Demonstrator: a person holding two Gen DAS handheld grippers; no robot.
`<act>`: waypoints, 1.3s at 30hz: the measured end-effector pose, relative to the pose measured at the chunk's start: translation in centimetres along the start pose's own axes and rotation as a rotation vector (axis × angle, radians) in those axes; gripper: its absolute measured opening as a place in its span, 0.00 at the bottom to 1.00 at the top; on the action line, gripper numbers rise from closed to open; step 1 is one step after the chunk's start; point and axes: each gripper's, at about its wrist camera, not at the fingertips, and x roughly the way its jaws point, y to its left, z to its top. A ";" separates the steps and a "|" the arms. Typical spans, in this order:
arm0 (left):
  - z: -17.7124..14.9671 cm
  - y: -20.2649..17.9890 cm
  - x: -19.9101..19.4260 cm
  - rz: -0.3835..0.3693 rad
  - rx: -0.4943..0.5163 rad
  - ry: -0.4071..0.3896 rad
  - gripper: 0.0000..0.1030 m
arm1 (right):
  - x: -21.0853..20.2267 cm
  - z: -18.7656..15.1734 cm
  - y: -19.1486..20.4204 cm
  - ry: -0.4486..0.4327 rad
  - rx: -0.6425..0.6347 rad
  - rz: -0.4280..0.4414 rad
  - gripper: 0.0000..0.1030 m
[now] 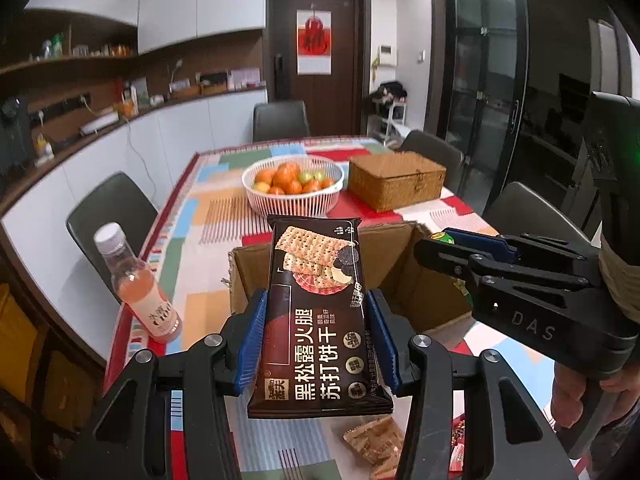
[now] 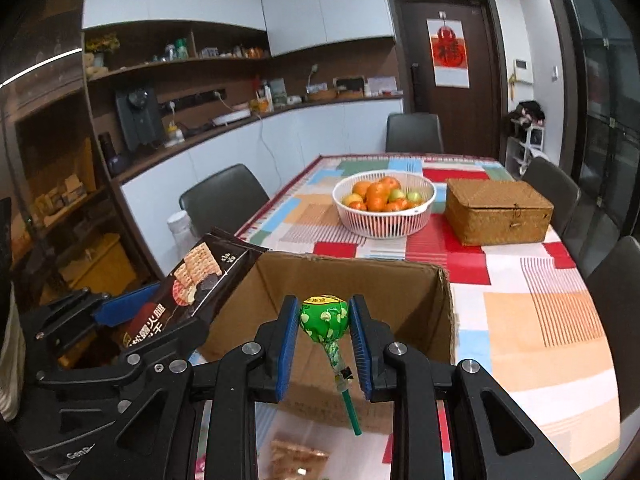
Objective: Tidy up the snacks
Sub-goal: 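Lower both held snacks into the cardboard box and open both tools, then move the left tool to the pink candy bag while the right tool approaches the green lollipop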
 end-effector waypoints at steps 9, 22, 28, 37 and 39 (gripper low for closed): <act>1.4 1.1 5.3 0.008 -0.027 0.094 0.47 | 4.3 1.2 -1.7 0.100 0.030 -0.022 0.26; -0.7 0.8 -0.7 0.080 -0.026 0.014 0.64 | 1.9 -0.1 -0.6 0.055 -0.005 -0.040 0.38; -2.9 0.2 -4.7 0.079 -0.022 -0.023 0.65 | -1.8 -2.0 1.6 -0.002 -0.040 0.005 0.38; -7.3 0.3 -8.9 0.108 -0.015 -0.025 0.67 | -4.9 -5.6 4.8 -0.009 -0.067 0.069 0.38; -8.3 0.5 -9.6 0.118 -0.015 -0.024 0.69 | -5.3 -6.5 5.3 -0.003 -0.072 0.065 0.38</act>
